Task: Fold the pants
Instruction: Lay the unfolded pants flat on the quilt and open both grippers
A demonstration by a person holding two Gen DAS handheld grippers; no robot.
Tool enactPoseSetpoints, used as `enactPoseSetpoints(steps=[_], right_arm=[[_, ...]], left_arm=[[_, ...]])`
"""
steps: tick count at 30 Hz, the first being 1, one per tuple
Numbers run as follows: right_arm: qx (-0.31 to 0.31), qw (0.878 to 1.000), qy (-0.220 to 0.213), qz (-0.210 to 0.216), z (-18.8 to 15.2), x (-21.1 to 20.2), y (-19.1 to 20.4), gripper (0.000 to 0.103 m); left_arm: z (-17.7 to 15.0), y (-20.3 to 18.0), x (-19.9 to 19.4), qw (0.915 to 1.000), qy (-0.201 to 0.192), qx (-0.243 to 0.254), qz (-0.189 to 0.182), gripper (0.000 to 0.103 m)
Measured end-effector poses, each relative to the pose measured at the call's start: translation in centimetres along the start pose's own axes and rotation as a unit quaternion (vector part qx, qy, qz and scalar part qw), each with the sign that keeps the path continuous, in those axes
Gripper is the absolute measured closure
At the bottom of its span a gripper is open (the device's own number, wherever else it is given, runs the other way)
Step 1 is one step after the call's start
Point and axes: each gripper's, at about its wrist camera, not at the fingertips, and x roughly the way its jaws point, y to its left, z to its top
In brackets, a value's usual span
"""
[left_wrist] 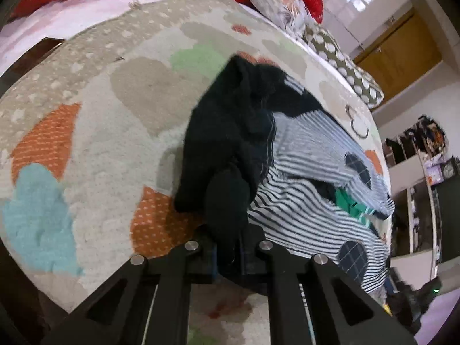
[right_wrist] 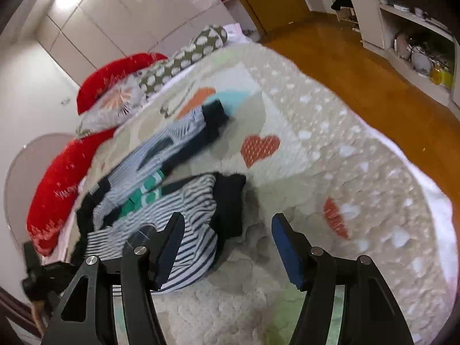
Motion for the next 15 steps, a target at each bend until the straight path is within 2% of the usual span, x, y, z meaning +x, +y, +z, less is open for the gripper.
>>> enactPoseSetpoints(steps=[1,2,3,6,8,11,13,15], right_arm=[[0.003,1.000,0.006,0.002,0.0,0.5,-0.1,0.072],[0.012,1.000,0.021,0.016,0.0,1.0,-0.3,0.086],[0.025,0.998,0.036,0.035,0.1,1.4,-0.6,0.090],[0.026,0.998,0.030,0.039,-0.2,1.1,-0.4,0.090],[0.025,0.999,0.031,0.017,-0.4,1.2,-0.5,0.090],[0.042,0.999,0.028,-0.020,-0.8,0.9,-1.3,0.089],[0.050,0.998,0.022,-0.017,-0.9,-0.1,-1.7,0.089],[0.046,0.999,-0.002,-0.019,-1.0,-1.9,-1.6,0.086]], left_arm=[[0.1,0.2,-0.2,1.0000,-0.001,-0.002,0.000,0.093],[0.2,0.5,-0.6,1.0000,-0.004,-0.006,0.000,0.093],[0.2,0.6,-0.9,1.0000,-0.005,-0.007,0.001,0.093],[0.1,1.1,-0.4,0.9997,0.013,-0.015,0.013,0.087],[-0.1,1.6,-0.2,0.9995,0.017,-0.022,0.014,0.085],[-1.0,1.8,-1.9,0.9999,-0.005,-0.011,0.009,0.081],[-1.5,1.9,-4.1,0.9994,-0.033,0.001,0.014,0.070],[-2.0,1.7,-6.9,0.9970,-0.073,0.014,0.022,0.051]])
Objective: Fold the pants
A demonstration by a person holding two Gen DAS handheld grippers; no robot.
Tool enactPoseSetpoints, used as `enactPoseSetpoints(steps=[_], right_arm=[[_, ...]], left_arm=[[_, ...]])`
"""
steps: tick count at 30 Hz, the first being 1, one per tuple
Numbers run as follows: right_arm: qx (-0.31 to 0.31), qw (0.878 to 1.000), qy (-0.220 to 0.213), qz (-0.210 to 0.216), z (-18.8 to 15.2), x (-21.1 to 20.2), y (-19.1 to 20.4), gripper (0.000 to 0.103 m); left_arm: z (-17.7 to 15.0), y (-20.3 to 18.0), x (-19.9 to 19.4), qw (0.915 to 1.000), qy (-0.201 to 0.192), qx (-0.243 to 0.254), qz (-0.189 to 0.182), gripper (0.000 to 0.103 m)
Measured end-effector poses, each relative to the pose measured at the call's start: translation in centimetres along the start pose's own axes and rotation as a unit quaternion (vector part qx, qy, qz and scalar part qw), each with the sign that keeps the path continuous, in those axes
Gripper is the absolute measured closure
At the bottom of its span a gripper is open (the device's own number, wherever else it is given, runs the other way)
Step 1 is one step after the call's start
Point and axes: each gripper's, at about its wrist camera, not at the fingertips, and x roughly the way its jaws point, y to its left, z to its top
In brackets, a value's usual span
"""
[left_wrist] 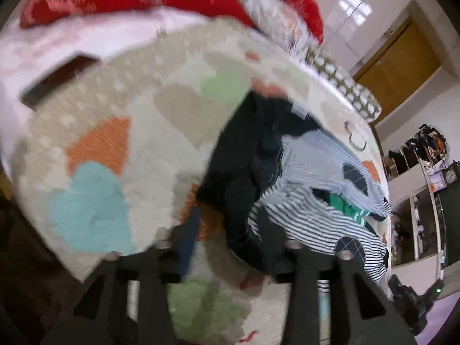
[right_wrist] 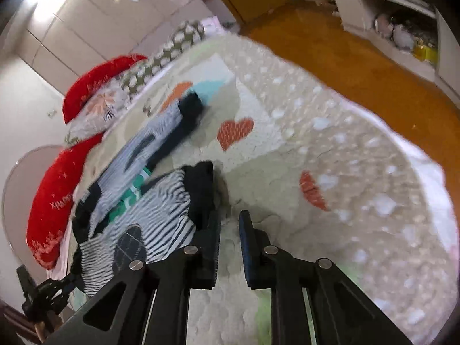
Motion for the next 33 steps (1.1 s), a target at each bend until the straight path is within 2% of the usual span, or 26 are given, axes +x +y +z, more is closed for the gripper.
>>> enactPoseSetpoints(steps=[4,7,12,15,17,22,29,33], right_arm=[[-0.047,0.998,-0.048,-0.006,-0.9,-3.4,2.0,0.071],[-0.107,0.991,-0.078,-0.006,-2.4,-5.1,4.8,0.064],[-0.173,0.976,-0.129,-0.013,-4.3,-6.0,7.7,0.061],[-0.216,0.957,-0.193,-0.013,-5.4,-6.6,8.7,0.037],[-0.221,0.956,-0.193,-0.005,-5.4,-6.4,8.5,0.037],[-0.205,0.967,-0.151,0.020,-5.2,-5.5,7.2,0.037],[-0.203,0.970,-0.135,0.007,-5.9,-5.0,6.4,0.037],[-0.211,0.968,-0.135,0.002,-6.3,-4.7,7.0,0.037]], left_arm=[[-0.3,-0.3,-4.3,0.9984,-0.053,0.018,0.010,0.036],[-0.4,-1.0,-6.0,0.9971,-0.065,0.036,0.018,0.034],[-1.0,-2.1,-7.4,0.9946,-0.080,0.051,0.041,0.034],[-1.5,-3.1,-8.0,0.9940,-0.081,0.057,0.047,0.034],[-2.0,-3.9,-8.8,0.9924,-0.089,0.066,0.052,0.034],[-2.8,-5.7,-9.6,0.9889,-0.102,0.090,0.059,0.028],[-3.4,-6.4,-9.3,0.9905,-0.085,0.096,0.051,0.028],[-3.6,-6.4,-10.2,0.9894,-0.092,0.100,0.052,0.028]])
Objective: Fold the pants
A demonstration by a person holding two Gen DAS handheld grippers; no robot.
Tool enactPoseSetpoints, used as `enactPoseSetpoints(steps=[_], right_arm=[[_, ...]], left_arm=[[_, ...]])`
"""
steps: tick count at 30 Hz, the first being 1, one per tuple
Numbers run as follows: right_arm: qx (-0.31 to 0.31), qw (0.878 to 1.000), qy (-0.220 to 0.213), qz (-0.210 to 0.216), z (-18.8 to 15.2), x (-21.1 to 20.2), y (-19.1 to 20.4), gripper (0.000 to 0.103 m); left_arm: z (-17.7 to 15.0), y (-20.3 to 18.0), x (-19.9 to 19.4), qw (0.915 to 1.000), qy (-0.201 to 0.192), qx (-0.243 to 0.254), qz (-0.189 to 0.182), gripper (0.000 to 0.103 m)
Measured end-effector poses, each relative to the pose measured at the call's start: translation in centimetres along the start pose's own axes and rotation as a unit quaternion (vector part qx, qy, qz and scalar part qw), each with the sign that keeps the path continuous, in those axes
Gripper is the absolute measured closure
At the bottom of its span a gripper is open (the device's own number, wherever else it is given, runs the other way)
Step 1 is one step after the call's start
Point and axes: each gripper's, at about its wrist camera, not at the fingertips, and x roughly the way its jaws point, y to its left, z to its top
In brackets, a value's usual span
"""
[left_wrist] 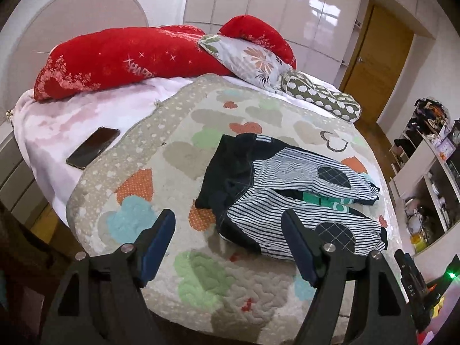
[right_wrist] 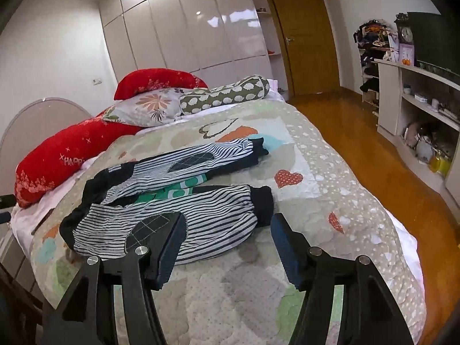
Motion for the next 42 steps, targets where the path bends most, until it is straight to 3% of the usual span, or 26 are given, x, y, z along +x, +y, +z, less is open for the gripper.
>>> enactPoseSetpoints(steps=[17,25,38,42], right_arm=[[-0.043,0.999,0.003,0.028,0.2,-0.6,3.9,0.037],[-0.037,0.999,-0.002,0.027,-0.5,-1.2,3.0,0.037],[-0.011,0.999,0.031,0.017,-2.4,0.2,1.1,0.037],[-0.023,0.999,0.029,0.017,-2.6,0.0,1.8,0.037]], left_arm=[[1.6,3.7,-5.1,0.9982,-0.036,-0.049,-0.007,0.025],[1.3,2.9,-4.7,0.9981,-0.019,-0.056,-0.021,0.025],[-0.2,1.6,-2.6,0.9986,0.020,-0.041,-0.027,0.025],[-0.2,1.5,-3.1,0.9994,-0.005,-0.031,-0.015,0.025]])
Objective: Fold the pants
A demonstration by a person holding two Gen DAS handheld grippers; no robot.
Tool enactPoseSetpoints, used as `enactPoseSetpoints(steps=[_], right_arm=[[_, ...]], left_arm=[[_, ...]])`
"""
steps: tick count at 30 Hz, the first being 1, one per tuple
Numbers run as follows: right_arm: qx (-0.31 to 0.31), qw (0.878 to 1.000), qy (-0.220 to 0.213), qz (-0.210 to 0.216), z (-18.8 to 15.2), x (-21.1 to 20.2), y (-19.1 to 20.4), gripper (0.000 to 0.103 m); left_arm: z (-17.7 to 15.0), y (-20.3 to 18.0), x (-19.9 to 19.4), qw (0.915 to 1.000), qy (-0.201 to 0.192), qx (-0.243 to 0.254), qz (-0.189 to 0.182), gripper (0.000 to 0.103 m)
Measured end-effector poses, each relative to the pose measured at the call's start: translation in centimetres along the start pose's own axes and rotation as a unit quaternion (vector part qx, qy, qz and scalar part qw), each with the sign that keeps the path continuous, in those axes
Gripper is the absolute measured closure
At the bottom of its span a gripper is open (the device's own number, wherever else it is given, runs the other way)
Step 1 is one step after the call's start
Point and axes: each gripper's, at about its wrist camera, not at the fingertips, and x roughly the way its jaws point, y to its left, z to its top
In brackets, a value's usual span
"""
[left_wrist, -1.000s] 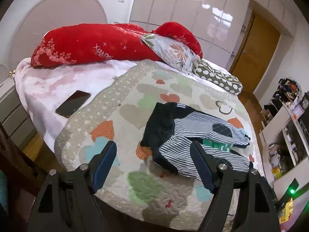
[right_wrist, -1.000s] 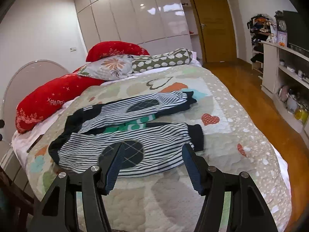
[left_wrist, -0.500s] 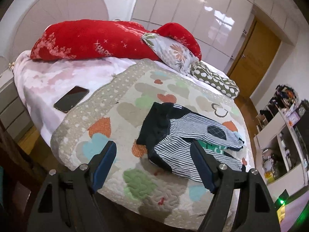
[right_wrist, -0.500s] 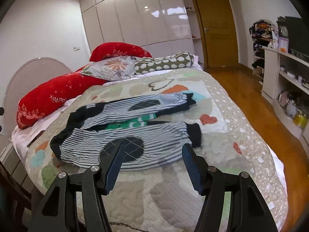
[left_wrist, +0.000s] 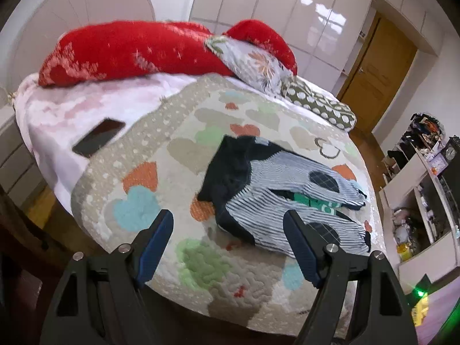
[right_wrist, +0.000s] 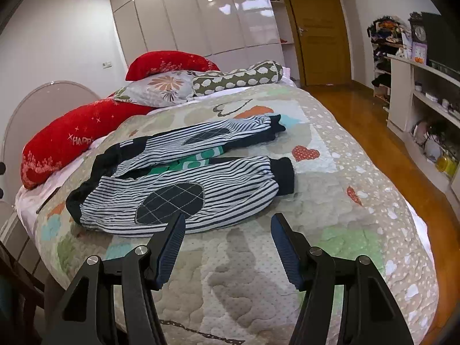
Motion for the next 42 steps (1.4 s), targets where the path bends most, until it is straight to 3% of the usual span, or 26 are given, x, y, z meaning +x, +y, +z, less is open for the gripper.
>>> enactPoseSetpoints(steps=[3,7,13,18,24,27,31,36,42], right_arm=[[-0.010,1.000,-0.011,-0.001,0.0,-0.4,0.5,0.037],[-0.027,1.000,-0.007,-0.003,0.2,-0.2,0.9,0.037],[-0.028,0.998,0.022,0.049,2.2,1.5,1.6,0.037],[-0.031,0.996,0.013,0.080,5.8,1.8,1.5,0.037],[-0.061,0.996,0.019,0.062,11.9,2.7,-0.8,0.036],[-0.102,0.993,0.042,0.047,14.8,5.6,-1.2,0.036],[-0.148,0.981,0.111,0.063,17.4,12.1,-0.7,0.036],[-0.192,0.965,0.169,0.050,18.8,19.6,0.4,0.036],[-0.236,0.951,0.198,0.033,20.1,26.2,1.2,0.036]], left_arm=[[0.1,-0.3,-0.8,0.9995,-0.029,0.013,0.010,0.025],[0.4,-1.2,-0.5,0.9987,-0.030,0.038,0.017,0.025],[1.9,-3.2,2.6,0.9971,-0.005,0.076,0.006,0.025],[3.7,-3.8,7.3,0.9965,0.047,0.063,-0.029,0.025],[6.0,-5.2,13.3,0.9912,0.095,0.083,-0.041,0.025],[7.5,-7.5,16.5,0.9844,0.114,0.123,-0.052,0.025],[8.5,-11.0,21.1,0.9682,0.140,0.197,-0.063,0.025],[9.2,-14.5,28.1,0.9471,0.176,0.262,-0.055,0.025],[11.0,-15.2,33.7,0.9360,0.188,0.291,-0.060,0.025]])
